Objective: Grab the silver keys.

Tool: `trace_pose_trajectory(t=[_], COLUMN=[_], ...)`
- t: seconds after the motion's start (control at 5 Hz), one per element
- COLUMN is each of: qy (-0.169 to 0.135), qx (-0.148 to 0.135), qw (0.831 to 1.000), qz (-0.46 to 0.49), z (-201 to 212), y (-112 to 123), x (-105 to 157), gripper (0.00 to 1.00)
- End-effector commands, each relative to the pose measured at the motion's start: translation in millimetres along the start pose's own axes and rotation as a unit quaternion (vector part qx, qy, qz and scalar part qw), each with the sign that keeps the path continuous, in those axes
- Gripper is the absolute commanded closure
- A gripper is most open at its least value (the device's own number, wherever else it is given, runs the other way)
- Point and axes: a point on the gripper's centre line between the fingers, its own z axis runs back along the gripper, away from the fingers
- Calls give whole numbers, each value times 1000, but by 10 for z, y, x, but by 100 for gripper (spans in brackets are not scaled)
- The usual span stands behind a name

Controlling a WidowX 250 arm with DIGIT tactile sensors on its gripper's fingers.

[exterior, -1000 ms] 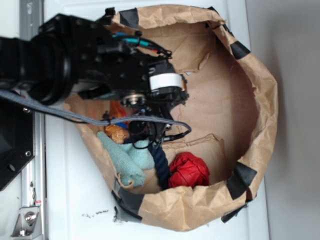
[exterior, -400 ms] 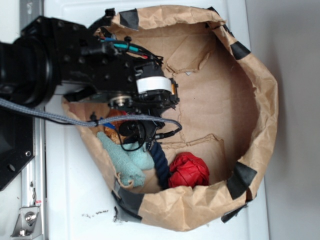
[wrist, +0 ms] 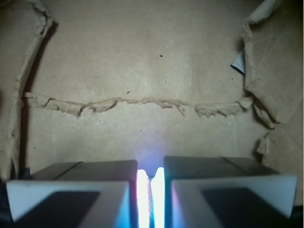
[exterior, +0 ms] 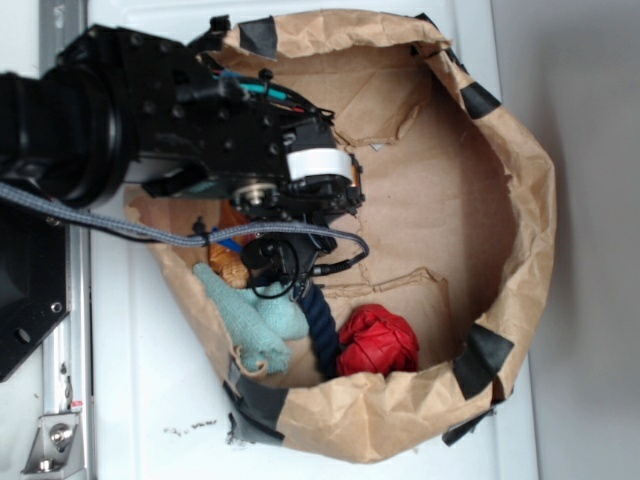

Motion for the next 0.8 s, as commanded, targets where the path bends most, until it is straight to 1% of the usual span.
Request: trace_pose_trajectory(t=[0.0, 0.2, 0.4, 0.6], qy=[-5, -21, -9, 3], qx=[-36, -108, -144, -151], qw=[999, 991, 984, 983], qz=[23, 70, 103, 101], z=[399, 839, 1285, 1581], y=[40, -18, 31, 35], x=[111, 506, 797, 883], gripper=[100, 100, 100, 100])
